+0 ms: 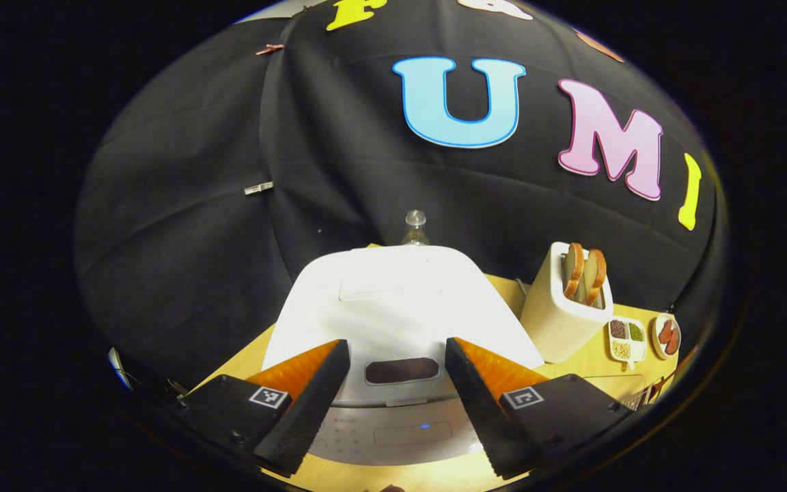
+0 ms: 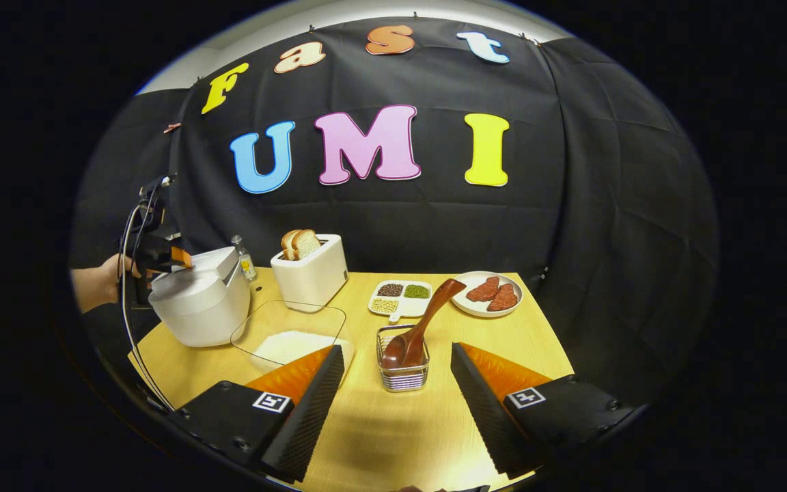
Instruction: Close the left gripper, press the button to open the rice cooker; take a wooden spoon from the chopstick holder with the right hand, scoop a spoonful of rice and pour it into the rice cooker, then put the wooden spoon back into the chopstick holder.
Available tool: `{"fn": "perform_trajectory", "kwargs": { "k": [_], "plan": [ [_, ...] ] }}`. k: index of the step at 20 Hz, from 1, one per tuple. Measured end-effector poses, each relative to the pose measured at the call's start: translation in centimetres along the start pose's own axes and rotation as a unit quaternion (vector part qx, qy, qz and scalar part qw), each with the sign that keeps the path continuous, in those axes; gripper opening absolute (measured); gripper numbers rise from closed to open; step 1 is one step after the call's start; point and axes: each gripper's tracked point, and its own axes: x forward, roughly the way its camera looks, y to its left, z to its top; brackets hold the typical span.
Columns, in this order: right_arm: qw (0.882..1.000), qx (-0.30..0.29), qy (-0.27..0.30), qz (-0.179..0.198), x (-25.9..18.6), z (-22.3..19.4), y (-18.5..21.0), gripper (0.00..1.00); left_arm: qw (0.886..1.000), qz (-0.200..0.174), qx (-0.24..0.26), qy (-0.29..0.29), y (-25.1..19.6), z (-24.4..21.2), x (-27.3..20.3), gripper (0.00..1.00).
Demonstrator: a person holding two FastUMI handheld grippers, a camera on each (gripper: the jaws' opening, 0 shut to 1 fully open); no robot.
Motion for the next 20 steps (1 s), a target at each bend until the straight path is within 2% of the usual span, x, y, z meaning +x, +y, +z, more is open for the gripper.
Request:
{"fn": "perform_trajectory", "kwargs": {
  "k": [4,11,15,20],
  "plan": [
    [1.000,0.004,-0.006,-0.005,0.1,0.5,-1.4,0.99,1.000,0.002,0.015,-0.015,-0.1,-0.4,0.3,1.00],
    [1.000,-0.002,-0.007,-0.009,-0.3,0.4,-2.2,0.99,0.999,-0.020,0.017,-0.028,-0.6,-0.4,0.1,1.00],
    [0.998,-0.022,-0.034,-0.039,-2.5,2.8,-1.8,0.99,0.991,-0.063,0.005,-0.118,-1.2,3.8,-6.0,0.96],
    [0.992,-0.045,-0.106,-0.061,-5.7,9.5,0.3,0.98,0.969,-0.118,0.031,-0.214,0.1,8.3,-17.2,0.96]
  ]
}}
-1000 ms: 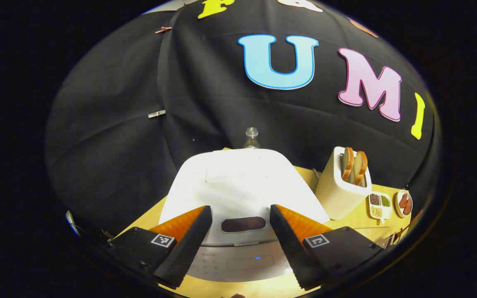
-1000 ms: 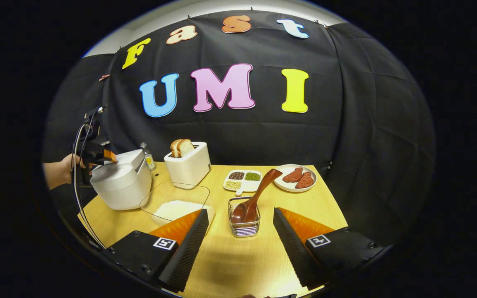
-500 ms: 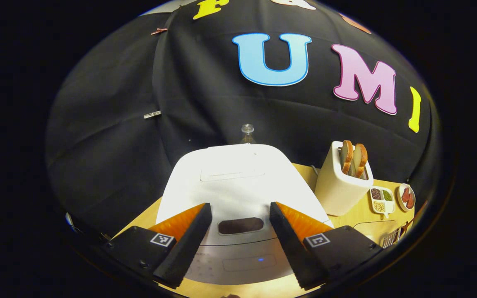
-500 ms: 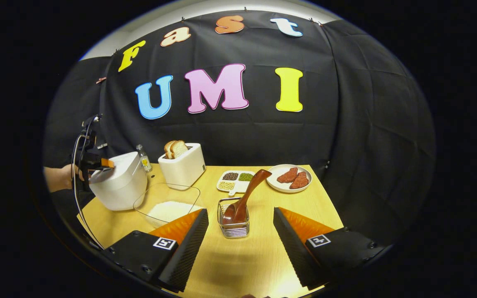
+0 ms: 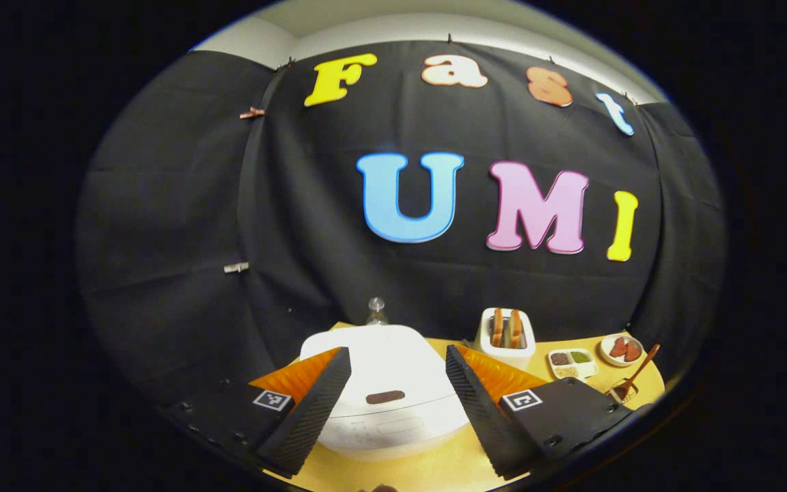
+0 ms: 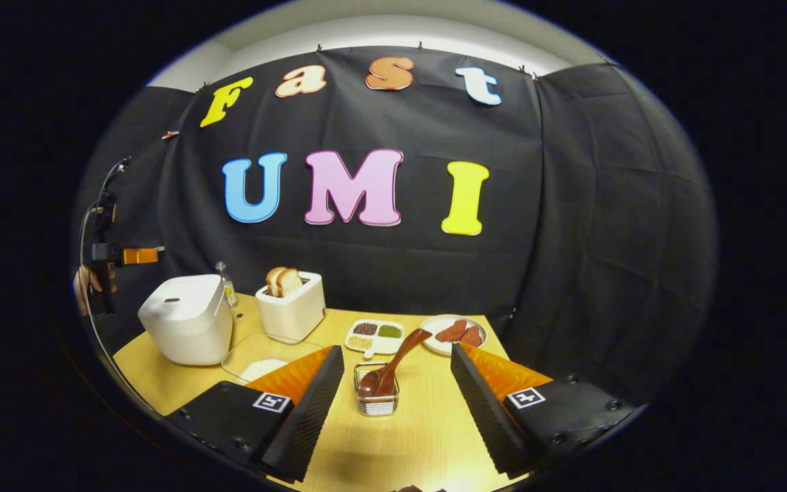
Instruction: Close the left gripper, press the button to open the rice cooker; take a wooden spoon from the chopstick holder with the right hand, scoop a spoonful of rice and pour it into the rice cooker, then put the wooden spoon back into the chopstick holder.
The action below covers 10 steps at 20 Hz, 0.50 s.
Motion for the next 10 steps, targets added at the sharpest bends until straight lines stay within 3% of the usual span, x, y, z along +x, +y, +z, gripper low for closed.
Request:
{"fn": "perform_trajectory", "kwargs": {
  "k": [3,6,10],
  "plan": [
    [0.999,0.006,-0.043,-0.017,-2.2,3.7,0.9,0.98,0.999,-0.025,-0.025,-0.032,-0.1,2.3,-5.7,0.96],
    [0.998,0.045,-0.043,-0.029,-5.3,4.5,2.4,0.98,0.997,-0.041,-0.051,-0.050,0.7,3.9,-11.3,0.96],
    [0.994,0.071,-0.061,-0.058,-10.8,4.9,2.3,0.98,0.998,-0.025,-0.050,-0.040,3.2,1.1,-17.6,0.95]
  ]
}}
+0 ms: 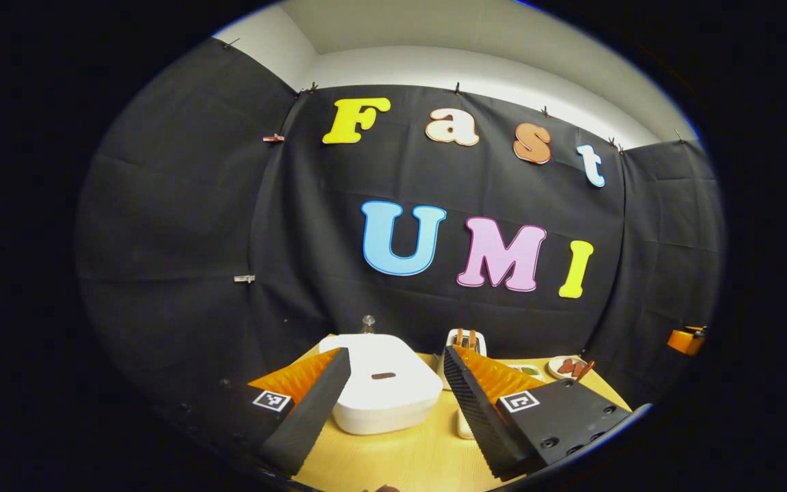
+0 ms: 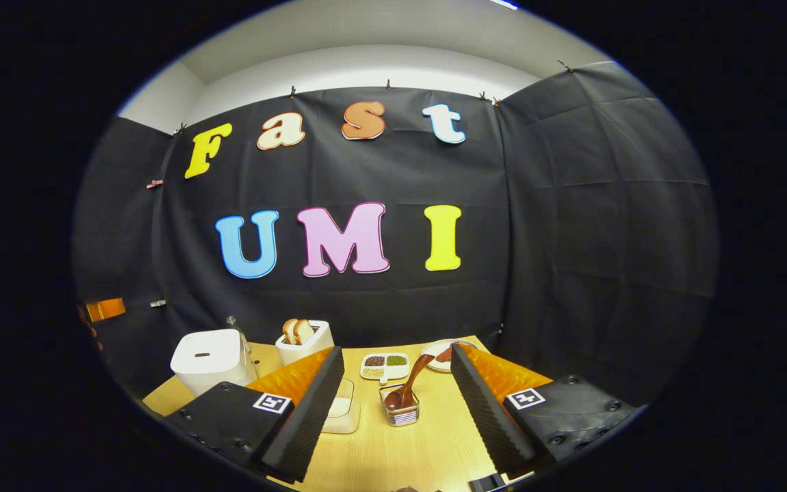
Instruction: Close the left gripper, press the button to open the rice cooker; take a wooden spoon from the chopstick holder with the right hand, scoop a spoonful of rice and pour it into the rice cooker, then put the wooden spoon back into the chopstick holder.
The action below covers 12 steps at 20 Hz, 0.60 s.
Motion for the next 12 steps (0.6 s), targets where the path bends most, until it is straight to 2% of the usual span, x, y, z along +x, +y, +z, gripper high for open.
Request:
{"fn": "perform_trajectory", "kwargs": {
  "k": [4,6,9,12],
  "plan": [
    [0.999,-0.031,-0.008,-0.028,-3.8,-0.9,-1.1,0.98,0.999,0.005,-0.015,0.030,1.3,-3.7,-4.2,0.95],
    [0.999,-0.038,-0.006,-0.026,-4.9,-1.2,-0.7,0.98,0.999,0.005,-0.015,0.046,1.8,-4.8,-4.9,0.95],
    [0.999,-0.040,-0.009,-0.013,-5.4,-1.0,0.7,0.98,0.998,-0.015,-0.036,0.056,0.8,-5.2,-5.1,0.95],
    [0.999,-0.034,-0.009,0.001,-5.7,-0.8,1.9,0.98,0.998,-0.013,-0.023,0.053,1.0,-4.5,-5.3,0.95]
  ]
}}
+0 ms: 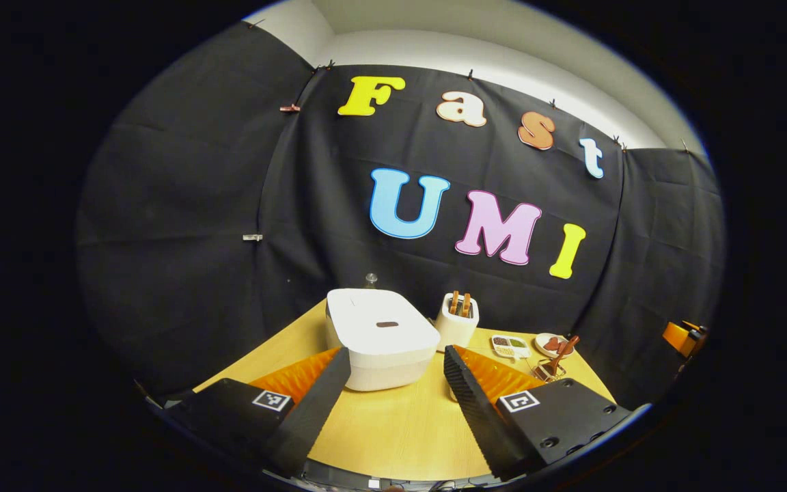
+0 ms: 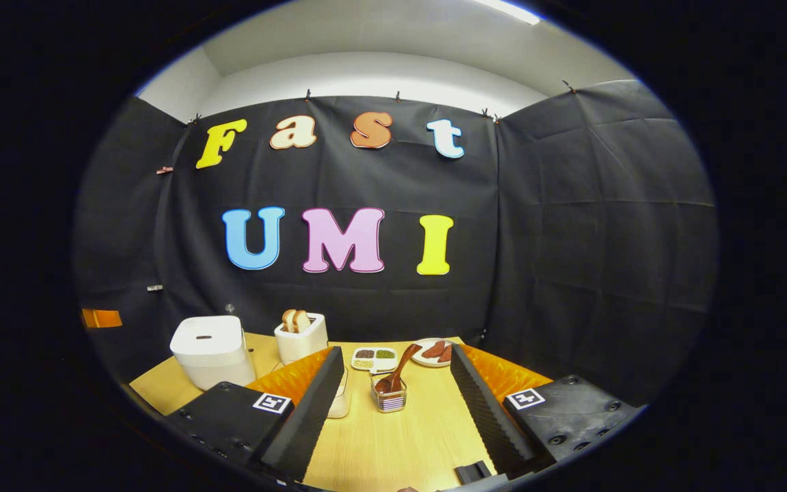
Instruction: Close the left gripper, press the button to open the rice cooker; take a wooden spoon from the chopstick holder with the right hand, scoop a spoonful of rice and pour it into the rice cooker, then put the wooden spoon back into the chopstick holder.
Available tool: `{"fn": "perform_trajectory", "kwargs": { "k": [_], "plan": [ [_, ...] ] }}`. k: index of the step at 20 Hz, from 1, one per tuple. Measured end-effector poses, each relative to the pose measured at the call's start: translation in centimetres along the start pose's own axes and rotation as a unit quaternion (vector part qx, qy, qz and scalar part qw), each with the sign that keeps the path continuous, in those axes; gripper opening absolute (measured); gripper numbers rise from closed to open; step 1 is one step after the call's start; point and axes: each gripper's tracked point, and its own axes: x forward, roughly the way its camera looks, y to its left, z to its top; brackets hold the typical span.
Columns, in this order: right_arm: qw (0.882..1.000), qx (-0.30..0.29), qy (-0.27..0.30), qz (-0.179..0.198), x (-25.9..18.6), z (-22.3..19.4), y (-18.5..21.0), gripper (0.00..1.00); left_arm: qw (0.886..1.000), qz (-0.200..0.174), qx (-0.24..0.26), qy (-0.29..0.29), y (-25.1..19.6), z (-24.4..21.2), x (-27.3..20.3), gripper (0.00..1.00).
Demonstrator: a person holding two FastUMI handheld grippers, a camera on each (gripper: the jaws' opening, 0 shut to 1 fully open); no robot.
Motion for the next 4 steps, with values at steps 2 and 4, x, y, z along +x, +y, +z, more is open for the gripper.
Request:
{"fn": "perform_trajectory", "kwargs": {
  "k": [2,4],
  "plan": [
    [1.000,-0.003,-0.005,0.000,-0.20,0.26,0.19,0.98,1.000,-0.003,0.012,-0.011,-0.59,0.70,-0.43,0.95],
    [1.000,0.001,-0.002,-0.001,-0.39,-0.06,0.15,0.98,1.000,-0.006,0.019,-0.013,-0.83,0.77,-0.67,0.95]
  ]
}}
